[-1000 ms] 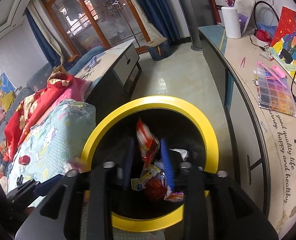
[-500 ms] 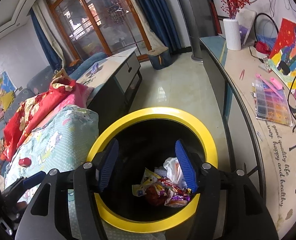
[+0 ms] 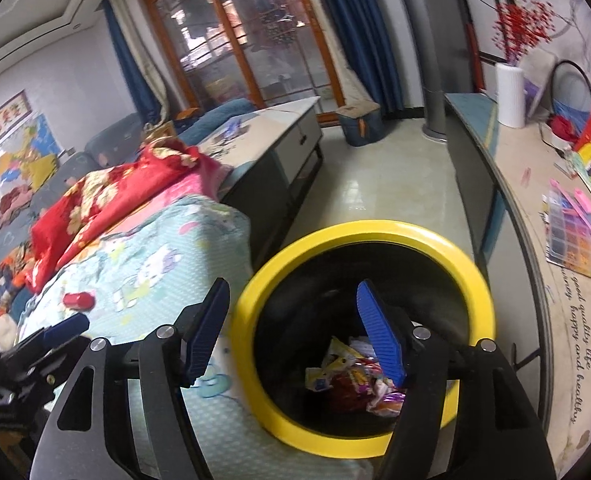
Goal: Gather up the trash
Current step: 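Move both open tools back over the red tube and black packet, then grasp the black-green packet with the left tool while the right tool grasps the red tube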
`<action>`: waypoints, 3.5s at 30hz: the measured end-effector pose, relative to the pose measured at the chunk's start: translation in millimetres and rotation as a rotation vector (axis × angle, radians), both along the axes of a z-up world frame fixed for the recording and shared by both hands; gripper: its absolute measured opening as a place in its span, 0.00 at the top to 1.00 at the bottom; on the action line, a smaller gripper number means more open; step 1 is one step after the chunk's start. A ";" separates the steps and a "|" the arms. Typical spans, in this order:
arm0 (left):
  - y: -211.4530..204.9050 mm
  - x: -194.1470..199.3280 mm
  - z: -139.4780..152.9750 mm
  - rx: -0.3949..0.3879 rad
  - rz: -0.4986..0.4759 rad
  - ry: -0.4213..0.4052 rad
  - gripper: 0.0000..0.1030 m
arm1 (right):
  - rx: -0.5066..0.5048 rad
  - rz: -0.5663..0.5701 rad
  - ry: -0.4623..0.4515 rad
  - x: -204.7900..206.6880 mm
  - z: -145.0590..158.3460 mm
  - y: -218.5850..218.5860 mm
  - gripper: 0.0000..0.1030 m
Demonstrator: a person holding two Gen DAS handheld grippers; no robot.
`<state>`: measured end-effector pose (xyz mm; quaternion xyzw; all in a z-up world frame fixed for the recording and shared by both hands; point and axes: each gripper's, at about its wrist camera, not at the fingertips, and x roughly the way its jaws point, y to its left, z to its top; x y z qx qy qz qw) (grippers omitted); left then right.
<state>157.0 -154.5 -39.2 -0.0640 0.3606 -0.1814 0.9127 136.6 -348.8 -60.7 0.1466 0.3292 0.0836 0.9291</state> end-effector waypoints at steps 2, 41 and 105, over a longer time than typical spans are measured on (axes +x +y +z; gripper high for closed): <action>10.1 -1.7 0.5 -0.003 0.018 0.000 0.11 | -0.006 0.022 -0.005 -0.3 2.3 10.3 0.37; 217.6 -52.5 -8.0 -0.037 0.416 0.105 0.11 | -0.171 0.470 -0.093 23.6 33.1 222.3 0.33; 234.2 -40.2 -37.8 -0.168 0.373 0.162 0.91 | -0.190 0.654 0.032 68.2 -18.2 311.8 0.68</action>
